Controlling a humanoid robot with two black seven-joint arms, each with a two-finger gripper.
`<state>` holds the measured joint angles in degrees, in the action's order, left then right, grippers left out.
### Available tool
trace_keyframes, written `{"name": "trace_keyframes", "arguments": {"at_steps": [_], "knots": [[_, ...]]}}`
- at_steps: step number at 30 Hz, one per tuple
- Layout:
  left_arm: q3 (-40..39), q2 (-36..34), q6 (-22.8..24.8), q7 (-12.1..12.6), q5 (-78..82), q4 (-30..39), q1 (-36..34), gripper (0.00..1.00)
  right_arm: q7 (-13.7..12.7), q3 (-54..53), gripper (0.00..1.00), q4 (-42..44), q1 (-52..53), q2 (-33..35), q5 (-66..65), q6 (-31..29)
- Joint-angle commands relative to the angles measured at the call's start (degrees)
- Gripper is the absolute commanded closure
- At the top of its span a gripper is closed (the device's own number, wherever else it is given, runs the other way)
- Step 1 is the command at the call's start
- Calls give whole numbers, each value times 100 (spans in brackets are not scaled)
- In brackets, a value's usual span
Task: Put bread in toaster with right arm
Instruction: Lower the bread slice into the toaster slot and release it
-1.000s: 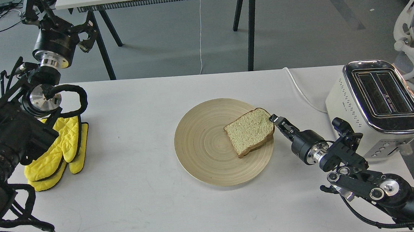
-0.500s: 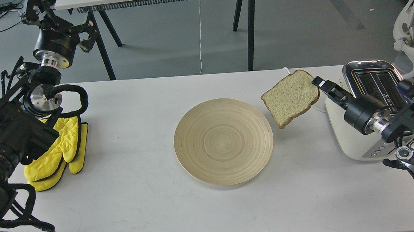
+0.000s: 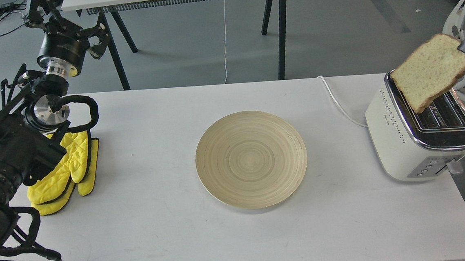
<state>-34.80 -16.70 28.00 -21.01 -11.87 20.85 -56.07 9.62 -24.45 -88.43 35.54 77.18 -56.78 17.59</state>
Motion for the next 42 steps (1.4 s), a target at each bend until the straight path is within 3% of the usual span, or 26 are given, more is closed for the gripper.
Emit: {"name": "trace_keyframes", "arguments": {"at_steps": [1, 14, 37, 39, 42], "knots": [[0, 0, 0, 0, 0, 7, 0, 0, 5, 72, 100, 62, -21, 165, -61, -1], [0, 8, 0, 0, 0, 7, 9, 0, 13, 538, 100, 862, -100, -397, -70, 130], [0, 8, 0, 0, 0, 7, 0, 0, -13, 573, 98, 801, -118, -740, -122, 139], [0, 8, 0, 0, 0, 7, 0, 0, -13, 608, 92, 810, -135, -845, -175, 139], [0, 8, 0, 0, 0, 7, 0, 0, -13, 705, 66, 792, -101, -1056, -158, 139]]}}
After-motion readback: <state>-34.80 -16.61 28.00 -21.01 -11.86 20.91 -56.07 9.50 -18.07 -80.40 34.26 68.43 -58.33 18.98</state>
